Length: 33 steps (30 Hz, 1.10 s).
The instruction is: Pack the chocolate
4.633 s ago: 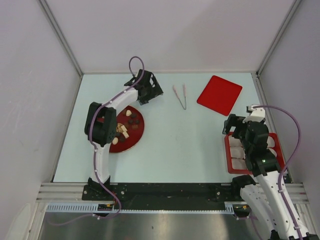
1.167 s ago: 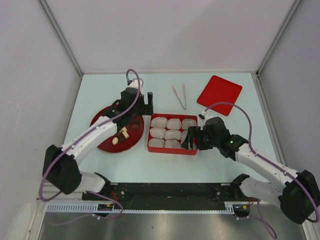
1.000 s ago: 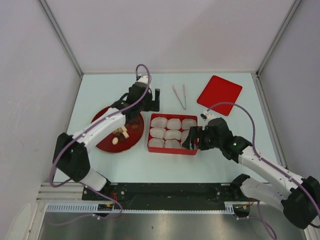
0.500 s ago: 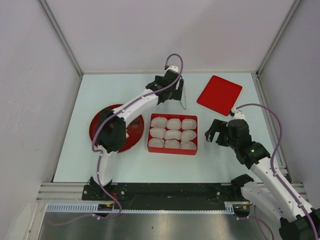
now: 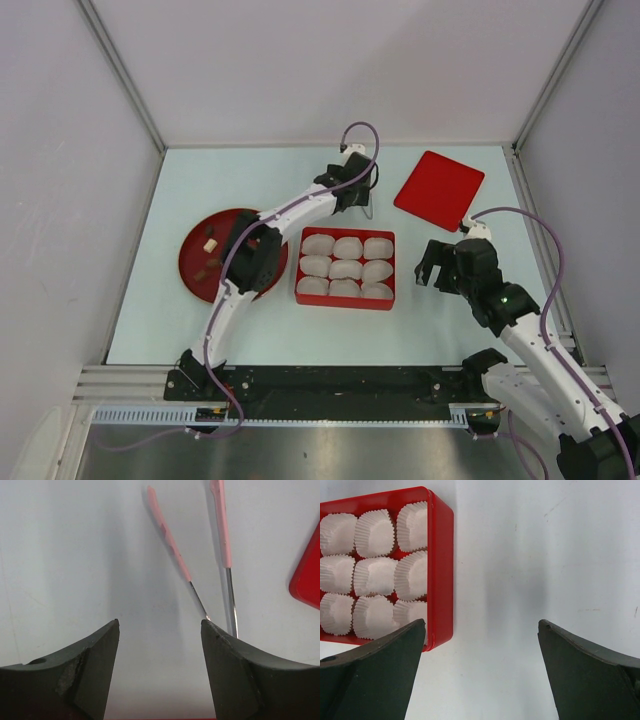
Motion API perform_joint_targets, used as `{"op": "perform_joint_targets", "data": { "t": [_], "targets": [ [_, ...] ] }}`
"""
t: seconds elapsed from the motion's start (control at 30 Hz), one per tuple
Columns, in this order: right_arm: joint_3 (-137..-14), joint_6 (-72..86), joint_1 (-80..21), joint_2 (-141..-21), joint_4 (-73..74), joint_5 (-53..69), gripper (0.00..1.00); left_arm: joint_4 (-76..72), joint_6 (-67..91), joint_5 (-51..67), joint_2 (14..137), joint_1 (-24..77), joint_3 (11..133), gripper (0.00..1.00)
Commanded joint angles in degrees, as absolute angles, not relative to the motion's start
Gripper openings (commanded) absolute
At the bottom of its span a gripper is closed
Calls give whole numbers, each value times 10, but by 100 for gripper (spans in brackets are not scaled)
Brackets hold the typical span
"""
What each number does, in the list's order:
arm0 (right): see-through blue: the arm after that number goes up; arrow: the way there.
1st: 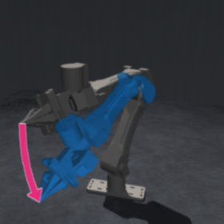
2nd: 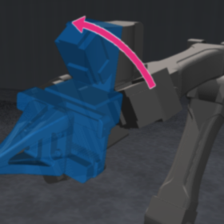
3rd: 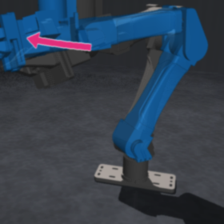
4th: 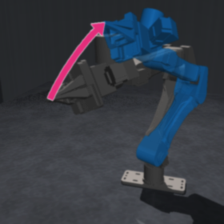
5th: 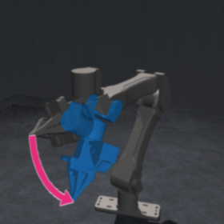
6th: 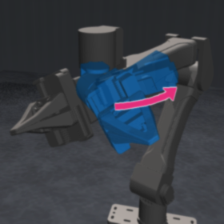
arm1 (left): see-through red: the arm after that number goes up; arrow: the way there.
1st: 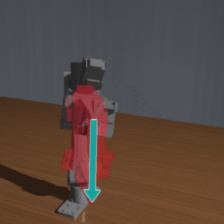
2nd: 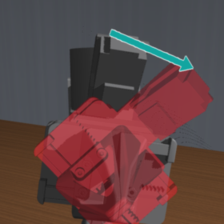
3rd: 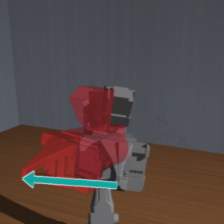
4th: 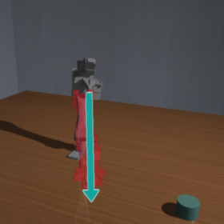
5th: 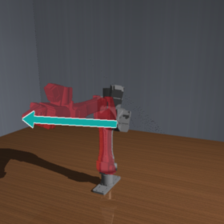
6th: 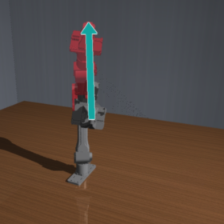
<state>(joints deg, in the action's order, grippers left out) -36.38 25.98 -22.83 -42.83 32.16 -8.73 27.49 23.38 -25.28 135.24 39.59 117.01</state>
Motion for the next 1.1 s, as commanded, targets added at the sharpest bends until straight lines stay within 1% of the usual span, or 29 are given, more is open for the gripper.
{"op": "perform_joint_targets", "data": {
  "t": [0.0,0.17,0.3,0.47,0.73,0.87,0.93,1.07],
  "targets": [
    [-364,247,-225,-428,318,-103,100,206,260,-242,1373,396,1197,70],
    [-364,243,-222,-424,317,-104,99,193,279,-235,1402,397,1205,67],
    [-363,243,-221,-420,318,-105,100,206,290,-214,1420,392,1234,66],
    [-364,244,-219,-417,318,-110,100,210,304,-204,1426,392,1242,60],
    [-364,243,-210,-411,319,-112,100,286,357,-176,1436,390,1240,56],
    [-363,243,-208,-413,317,-111,100,315,359,-183,1438,391,1238,53],
    [-364,243,-207,-415,317,-108,100,323,355,-185,1437,390,1236,50],
    [-363,243,-207,-414,315,-105,99,320,349,-187,1430,388,1234,40]
  ]
}}
